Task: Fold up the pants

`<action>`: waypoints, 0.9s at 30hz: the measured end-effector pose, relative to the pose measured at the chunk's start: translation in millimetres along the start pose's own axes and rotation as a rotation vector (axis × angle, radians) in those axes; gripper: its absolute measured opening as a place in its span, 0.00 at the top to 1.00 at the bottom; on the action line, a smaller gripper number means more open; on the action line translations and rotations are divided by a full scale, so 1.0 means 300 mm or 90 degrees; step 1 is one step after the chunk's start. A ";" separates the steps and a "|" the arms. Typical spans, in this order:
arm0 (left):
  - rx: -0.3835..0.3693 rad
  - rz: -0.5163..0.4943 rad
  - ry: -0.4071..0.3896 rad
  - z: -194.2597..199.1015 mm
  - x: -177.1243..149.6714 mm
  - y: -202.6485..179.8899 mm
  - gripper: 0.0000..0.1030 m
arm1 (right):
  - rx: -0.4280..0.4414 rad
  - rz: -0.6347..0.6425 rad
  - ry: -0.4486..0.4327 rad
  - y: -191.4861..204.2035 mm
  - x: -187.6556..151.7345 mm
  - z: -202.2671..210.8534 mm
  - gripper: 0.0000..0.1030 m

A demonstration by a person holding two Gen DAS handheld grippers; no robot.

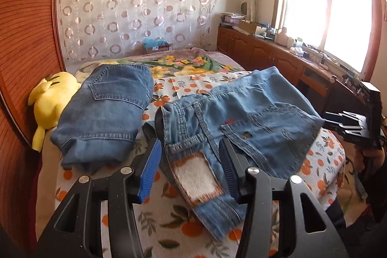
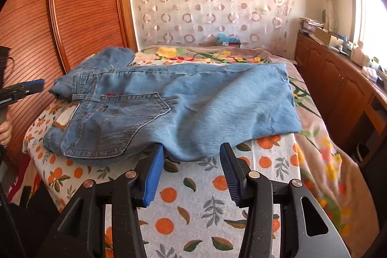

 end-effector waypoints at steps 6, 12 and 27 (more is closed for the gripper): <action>0.001 0.001 0.018 -0.164 0.021 0.047 0.51 | -0.007 -0.012 0.009 -0.012 -0.029 -0.016 0.49; 0.018 0.011 0.046 -0.322 0.039 0.102 0.51 | -0.011 -0.016 0.015 -0.022 -0.036 -0.021 0.48; 0.089 0.041 0.023 -0.289 0.127 0.197 0.84 | -0.019 -0.049 0.006 -0.070 -0.049 0.008 0.44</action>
Point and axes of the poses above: each gripper's, at about its wrist camera, not at the fingertips, and z roughly against the way its jaws point, y to its left, x to its top, the point moved 4 cm from there along -z, roughly the way its jaws point, and after that the axes turned 12 degrees about -y, right-handed, at the moved point
